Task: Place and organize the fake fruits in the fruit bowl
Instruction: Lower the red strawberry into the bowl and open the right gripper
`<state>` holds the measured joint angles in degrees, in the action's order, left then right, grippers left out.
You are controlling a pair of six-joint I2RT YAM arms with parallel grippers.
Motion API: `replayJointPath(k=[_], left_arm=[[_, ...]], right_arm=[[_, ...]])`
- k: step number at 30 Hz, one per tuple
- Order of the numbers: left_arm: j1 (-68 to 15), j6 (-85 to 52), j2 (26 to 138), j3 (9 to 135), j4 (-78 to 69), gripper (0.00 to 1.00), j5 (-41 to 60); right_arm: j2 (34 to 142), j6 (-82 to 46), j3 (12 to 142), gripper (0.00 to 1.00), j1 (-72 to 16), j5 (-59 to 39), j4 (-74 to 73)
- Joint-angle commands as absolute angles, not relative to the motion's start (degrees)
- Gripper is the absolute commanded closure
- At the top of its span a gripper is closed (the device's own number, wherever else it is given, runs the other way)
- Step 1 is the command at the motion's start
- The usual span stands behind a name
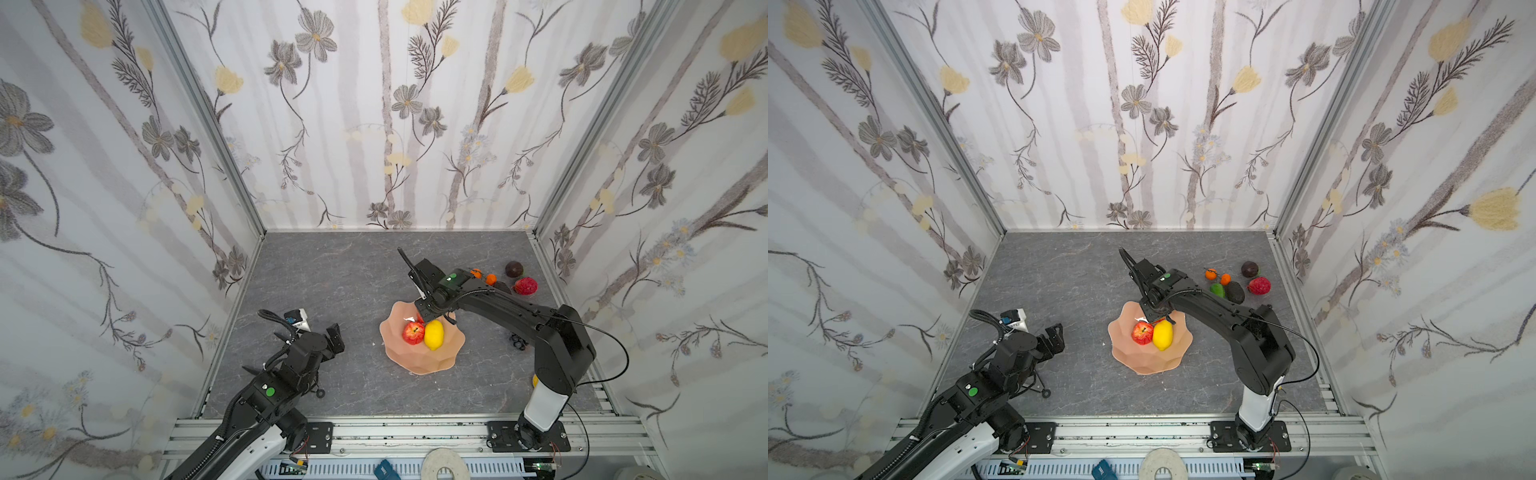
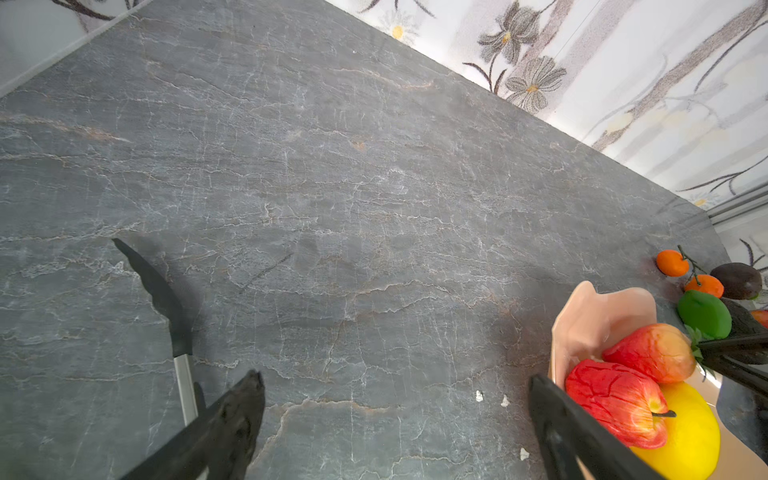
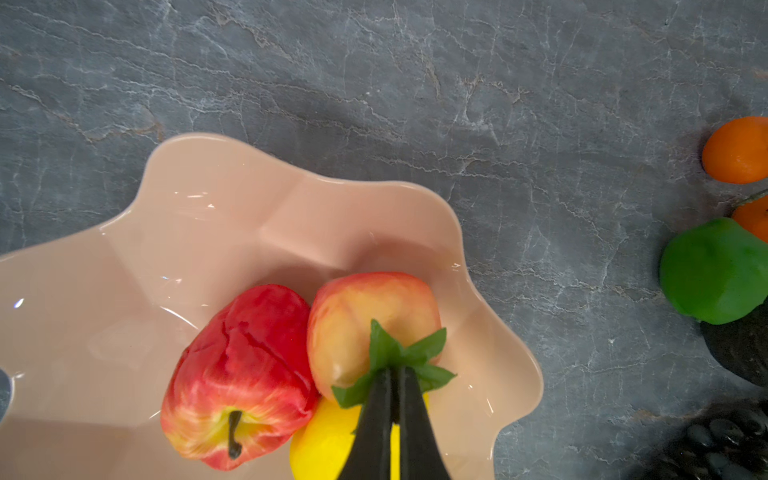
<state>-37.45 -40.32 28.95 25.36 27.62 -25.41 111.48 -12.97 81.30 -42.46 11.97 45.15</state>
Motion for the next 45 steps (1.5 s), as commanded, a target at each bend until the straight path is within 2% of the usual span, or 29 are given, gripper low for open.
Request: replayJointPath(k=[1,10,18,22,34,41,45], left_arm=[[-37.1,-39.7,28.5,25.6,26.5,0.00,-26.3],[-36.5,-39.1,27.3,25.6,27.9,0.00,-27.8],[-36.1,-39.3,27.0,25.2,27.6,0.00,-28.4],[-36.1,-39.5,27.0,24.9,27.3,0.00,-28.2],[-35.9,-38.1,27.6,24.8,25.8,0.00,-26.1],[-35.8,-35.0,27.8,25.9,25.5,0.00,-24.1],[-35.8,-33.8,25.9,25.5,25.9,0.00,-25.8]], right_arm=[[112.9,-12.7,82.6,1.00,-42.4,13.9,43.9],[115.4,-12.4,83.5,0.96,-42.3,14.0,43.0],[115.7,-11.9,83.9,0.84,-42.3,14.5,42.6],[115.1,-11.8,84.0,0.73,-42.3,15.1,42.6],[110.4,-12.1,83.8,0.64,-42.3,16.6,43.2],[103.7,-13.1,81.9,0.56,-41.1,24.1,43.2],[98.1,-16.2,78.0,0.41,-39.6,28.6,41.7]])
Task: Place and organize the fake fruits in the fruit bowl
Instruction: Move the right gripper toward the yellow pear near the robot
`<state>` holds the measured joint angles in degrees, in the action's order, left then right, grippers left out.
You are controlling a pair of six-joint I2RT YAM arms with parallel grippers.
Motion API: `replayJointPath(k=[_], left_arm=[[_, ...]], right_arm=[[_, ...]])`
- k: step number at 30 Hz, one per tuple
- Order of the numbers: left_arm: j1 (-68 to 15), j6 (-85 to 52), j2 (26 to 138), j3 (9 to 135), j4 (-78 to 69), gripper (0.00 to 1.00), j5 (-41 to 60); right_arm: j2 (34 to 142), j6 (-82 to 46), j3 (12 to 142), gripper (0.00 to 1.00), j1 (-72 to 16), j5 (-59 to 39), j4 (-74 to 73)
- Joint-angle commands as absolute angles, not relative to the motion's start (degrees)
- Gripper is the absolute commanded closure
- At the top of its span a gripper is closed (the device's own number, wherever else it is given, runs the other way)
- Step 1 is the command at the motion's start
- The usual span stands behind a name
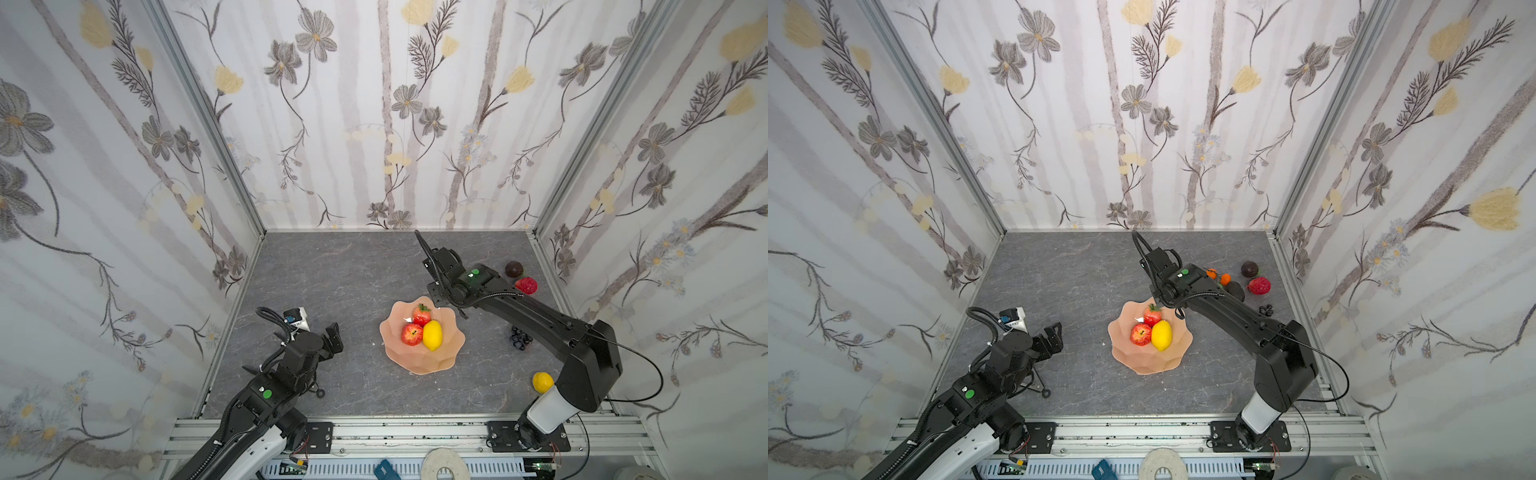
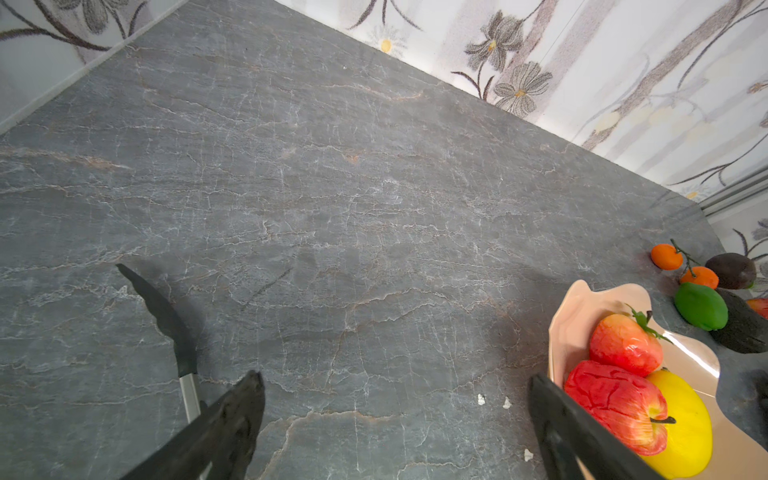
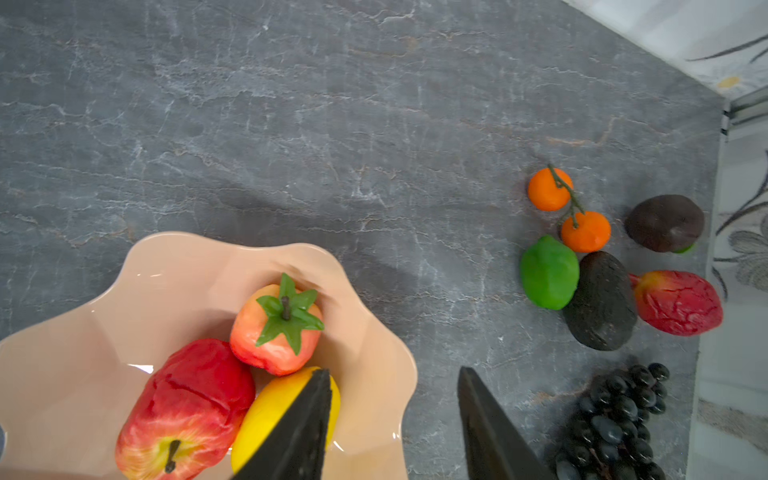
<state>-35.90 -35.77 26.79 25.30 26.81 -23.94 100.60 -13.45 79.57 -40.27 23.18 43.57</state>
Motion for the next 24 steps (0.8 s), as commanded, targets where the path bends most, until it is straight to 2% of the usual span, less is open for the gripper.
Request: replayJointPath(k=[1,4,8,14,19,24], left_arm=[[-35.8,-33.9,25.3,25.2,26.1,0.00,-26.2],[-35.9,-33.6,22.8,23.9,26.3,0.00,-27.6],[-35.8,-33.1,18.8,22.9,27.7,0.00,-29.2],[-35.8,-31.0,14.9,20.2,26.6,0.00,-28.3],[-35.8,-30.1,15.9,19.7,25.5,0.00,-26.2],[-35.8,-30.1,16.3,19.1,25.0,0.00,-23.8]], right_arm=[[96.9,-17.1,76.8,0.40,-39.1,29.4,41.3],[92.4,-19.9,72.7,0.31,-37.1,31.6,40.2],[85.2,-24.8,66.8,0.13,-34.4,31.4,38.8],[78.7,-30.5,58.1,0.01,-30.2,28.8,40.0],[75.4,-35.3,51.7,0.00,-26.8,25.2,42.4],[71.3,-44.4,46.7,0.00,-22.0,25.6,44.9]])
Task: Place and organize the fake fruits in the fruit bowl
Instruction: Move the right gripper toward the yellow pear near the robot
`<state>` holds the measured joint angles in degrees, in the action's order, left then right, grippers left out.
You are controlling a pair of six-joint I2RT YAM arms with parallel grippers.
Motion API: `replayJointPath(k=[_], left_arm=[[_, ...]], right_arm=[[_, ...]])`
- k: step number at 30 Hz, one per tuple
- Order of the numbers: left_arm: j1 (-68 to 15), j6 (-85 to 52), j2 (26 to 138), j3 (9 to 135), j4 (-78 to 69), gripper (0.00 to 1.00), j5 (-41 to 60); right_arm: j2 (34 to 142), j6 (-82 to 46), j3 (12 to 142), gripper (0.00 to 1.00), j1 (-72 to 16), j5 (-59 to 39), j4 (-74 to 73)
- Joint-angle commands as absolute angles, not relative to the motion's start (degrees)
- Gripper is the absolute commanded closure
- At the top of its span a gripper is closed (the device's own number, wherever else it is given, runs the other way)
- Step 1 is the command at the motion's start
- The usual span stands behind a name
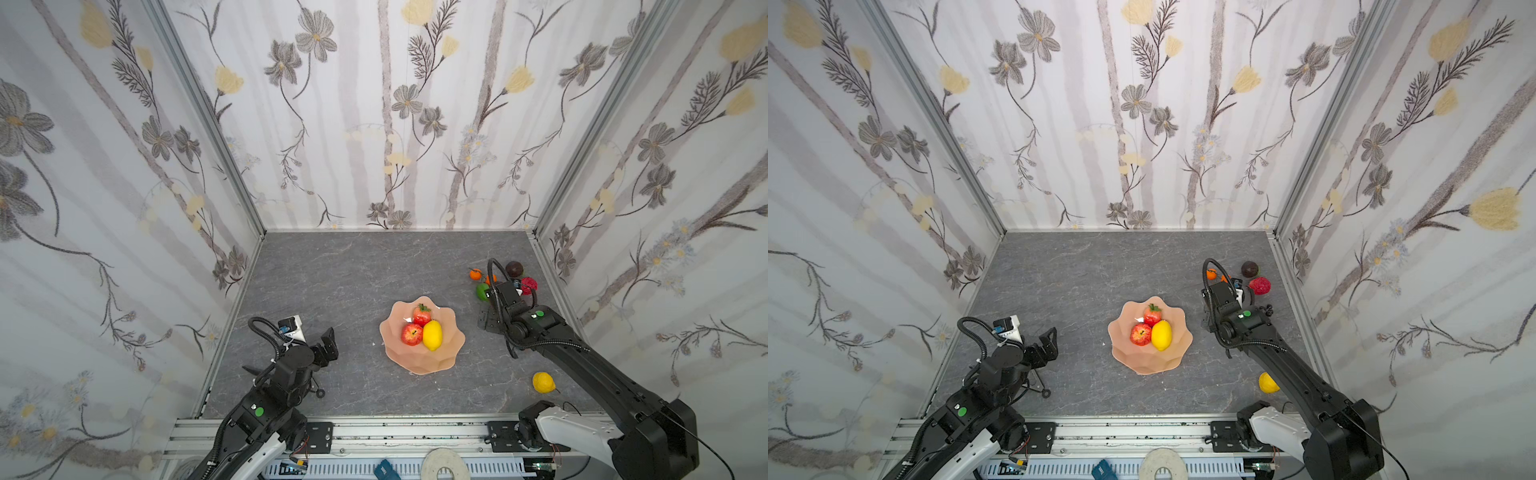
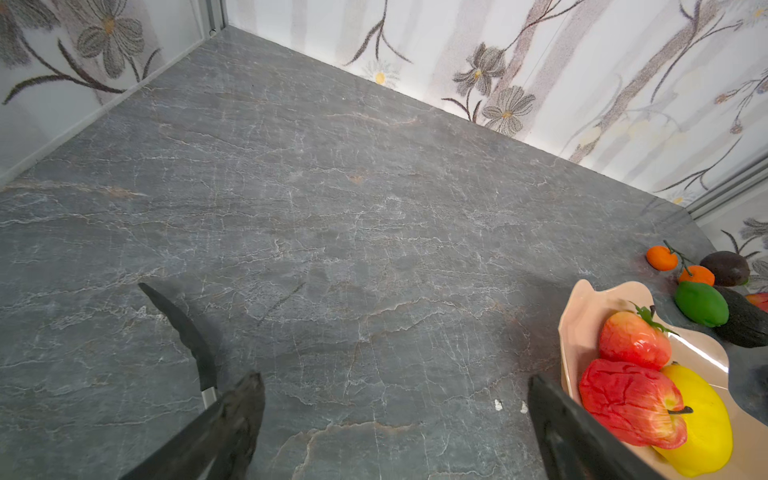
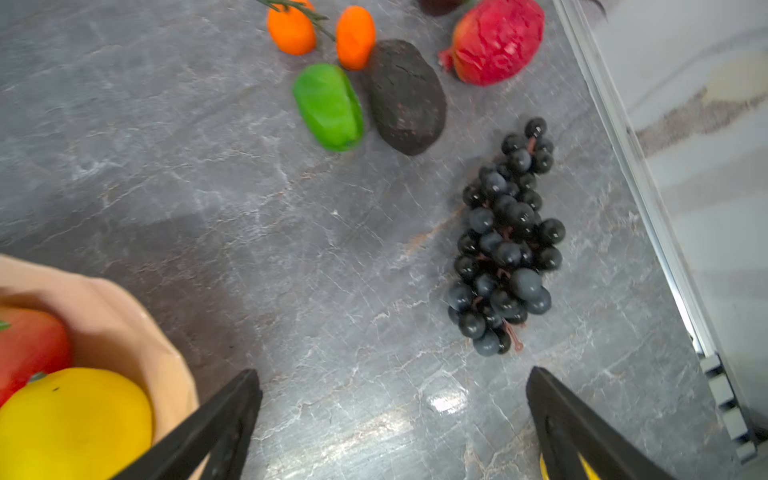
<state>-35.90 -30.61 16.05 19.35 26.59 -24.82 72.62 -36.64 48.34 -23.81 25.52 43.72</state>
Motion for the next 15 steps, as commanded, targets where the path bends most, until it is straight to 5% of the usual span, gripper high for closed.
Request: replayJointPath(k=[1,15], left_arm=[[-35.8,-30.1,16.5,19.0,24.8,0.00,-23.6],[-35.8,-28.9,22.1,19.4,22.3,0.00,-22.5]], right_arm=[[70.5,-46.0,45.8,0.00,-20.9,25.7,45.1],[55.8,-51.0,30.8,0.00,1.7,14.5,39.1]])
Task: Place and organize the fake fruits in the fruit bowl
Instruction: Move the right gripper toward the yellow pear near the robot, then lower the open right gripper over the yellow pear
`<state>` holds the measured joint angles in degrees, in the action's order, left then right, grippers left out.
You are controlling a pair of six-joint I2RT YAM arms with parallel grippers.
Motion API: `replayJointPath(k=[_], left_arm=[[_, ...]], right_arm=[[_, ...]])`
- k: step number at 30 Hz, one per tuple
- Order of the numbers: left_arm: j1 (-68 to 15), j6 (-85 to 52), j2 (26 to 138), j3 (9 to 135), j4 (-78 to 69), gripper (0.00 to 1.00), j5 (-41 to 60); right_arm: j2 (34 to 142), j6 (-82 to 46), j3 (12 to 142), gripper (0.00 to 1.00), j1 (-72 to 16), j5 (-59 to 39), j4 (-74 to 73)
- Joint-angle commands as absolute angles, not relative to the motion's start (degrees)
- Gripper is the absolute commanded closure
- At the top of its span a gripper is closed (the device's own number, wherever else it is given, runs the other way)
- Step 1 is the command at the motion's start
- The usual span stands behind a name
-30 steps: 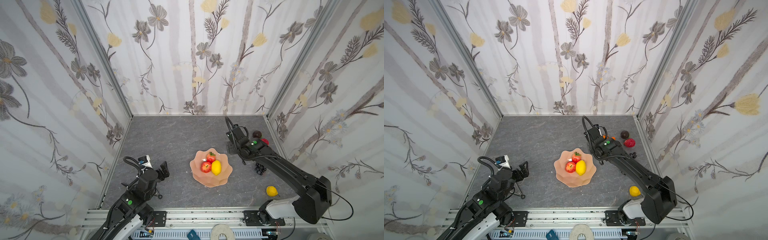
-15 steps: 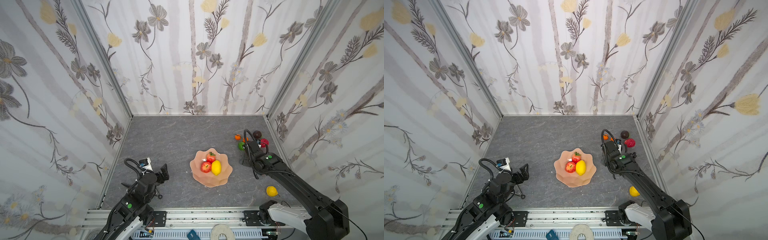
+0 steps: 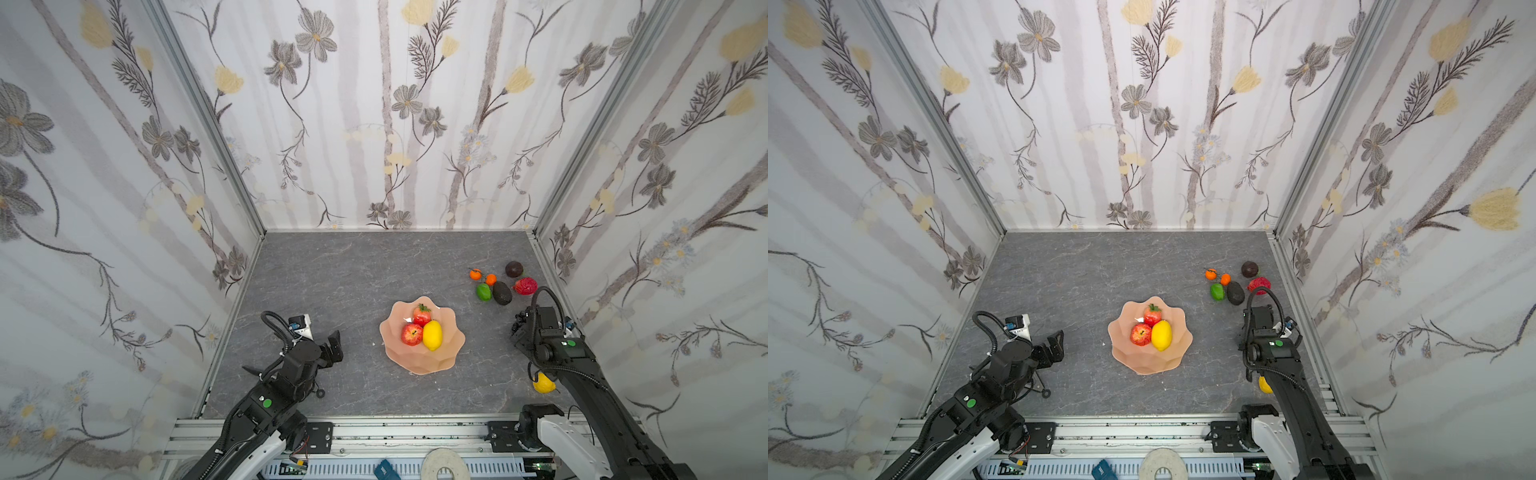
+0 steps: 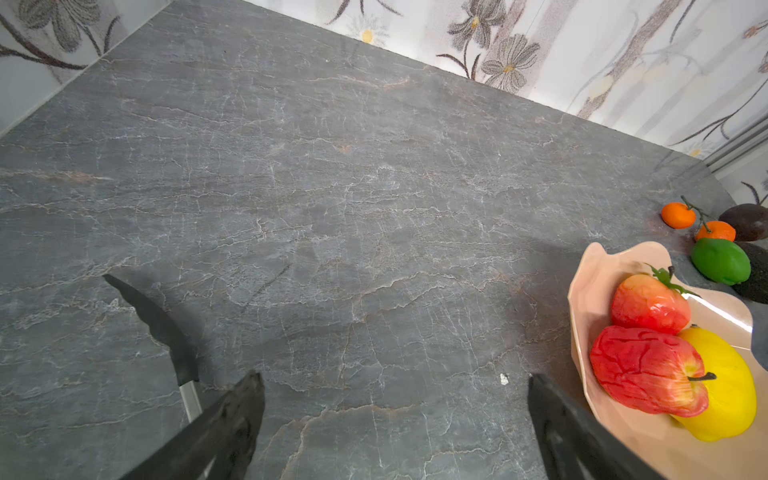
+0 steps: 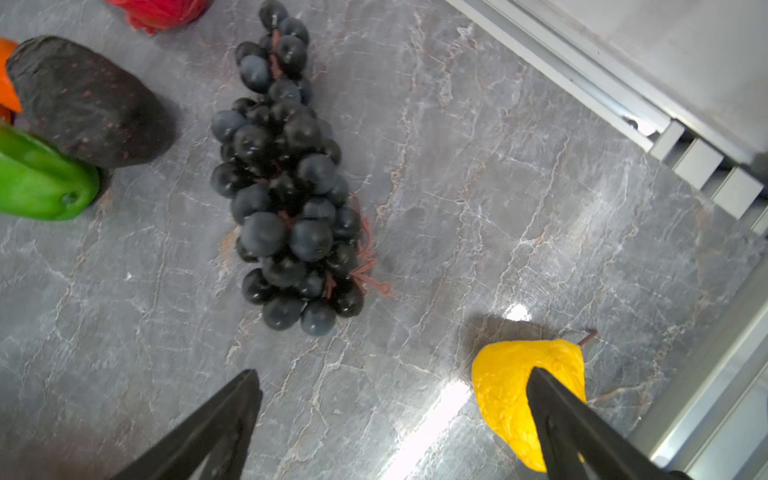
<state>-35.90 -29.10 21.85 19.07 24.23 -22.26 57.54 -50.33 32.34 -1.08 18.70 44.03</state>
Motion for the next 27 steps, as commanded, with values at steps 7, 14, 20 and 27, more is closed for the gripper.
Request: replayJointPath(k=[7,14,20,27], left_arm=[[-35.8,-28.6,21.7,19.3,22.1,0.00,-22.7],[-35.8,-28.3,21.7,19.3,21.8,0.00,-23.0],[-35.8,-28.3,22.3,19.2,21.5,0.00,-23.0],[-35.8,-28.1,23.5,19.5,20.9,0.00,-23.0]], right_arm=[[54.5,-45.7,26.3,0.00,12.4,3.9,33.3],[55.4,-43.3,25.7,0.00,14.3,0.4,32.5],[53.2,-42.9,25.1,0.00,13.9,-4.9,32.3],[54.4,-44.8,26.1,0.00,7.7,-6.7,31.5]])
